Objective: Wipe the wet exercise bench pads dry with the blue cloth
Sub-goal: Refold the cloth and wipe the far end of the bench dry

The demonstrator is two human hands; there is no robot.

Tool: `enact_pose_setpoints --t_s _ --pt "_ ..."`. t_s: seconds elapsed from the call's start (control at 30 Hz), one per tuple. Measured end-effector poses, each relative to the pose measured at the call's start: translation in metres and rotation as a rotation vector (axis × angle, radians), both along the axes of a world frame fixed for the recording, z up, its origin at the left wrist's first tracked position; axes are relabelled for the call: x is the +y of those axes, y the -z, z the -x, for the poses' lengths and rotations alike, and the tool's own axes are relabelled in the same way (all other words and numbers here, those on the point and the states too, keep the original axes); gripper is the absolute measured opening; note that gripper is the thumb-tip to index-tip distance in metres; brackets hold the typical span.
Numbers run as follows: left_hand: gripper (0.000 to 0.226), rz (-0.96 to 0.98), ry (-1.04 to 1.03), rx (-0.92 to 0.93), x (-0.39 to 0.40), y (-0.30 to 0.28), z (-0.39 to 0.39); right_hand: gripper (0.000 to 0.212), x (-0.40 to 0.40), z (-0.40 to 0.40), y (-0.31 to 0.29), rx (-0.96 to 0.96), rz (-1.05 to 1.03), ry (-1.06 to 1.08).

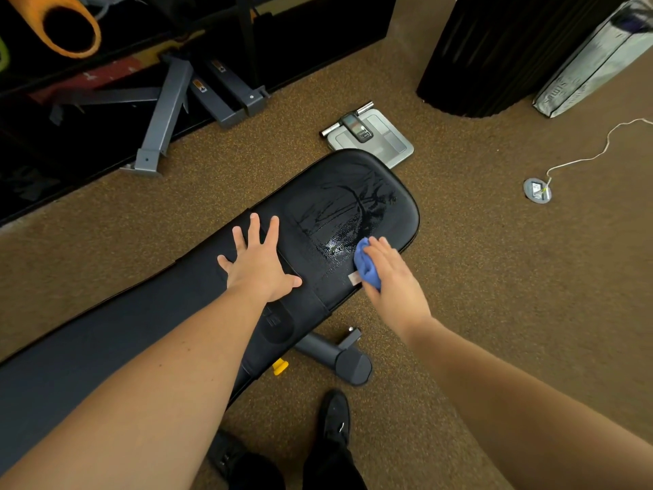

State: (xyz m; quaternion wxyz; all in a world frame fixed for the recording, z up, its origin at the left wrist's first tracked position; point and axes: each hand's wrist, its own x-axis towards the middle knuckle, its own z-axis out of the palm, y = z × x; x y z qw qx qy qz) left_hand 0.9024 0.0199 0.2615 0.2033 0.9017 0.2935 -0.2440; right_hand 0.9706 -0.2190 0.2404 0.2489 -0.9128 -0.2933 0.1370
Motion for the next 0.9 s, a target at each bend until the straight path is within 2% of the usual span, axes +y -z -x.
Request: enact_pose_setpoints --t_s 0.3,0.4,0.53,0.63,0.73,0.9 --pt "0.125 -0.019 0.006 -0.005 0.0 0.001 0.001 0.057 0.019 0.047 0.017 -0.019 -0.043 -0.149" --pt "0.124 -0.03 0.037 0.002 0.004 0.002 0.002 0.049 0.02 0.048 0.012 -0.002 -0.116 -0.237" --pt "0.122 -0.015 0.083 -0.013 0.021 -0.006 0.005 0.038 0.014 0.027 -0.016 -0.19 -0.13 -0.128" --pt "0.122 -0.071 0.086 -0.029 0.038 -0.005 0.014 0.049 0.009 0.021 -0.021 -0.27 -0.061 -0.211" --pt "0.123 -0.053 0.043 -0.041 0.045 0.004 0.022 0.055 0.012 0.037 0.001 -0.287 0.016 -0.342" --pt "0.123 -0.067 0.05 -0.057 0.042 0.008 0.022 0.065 0.053 0.048 0.014 -0.189 -0.007 -0.135"
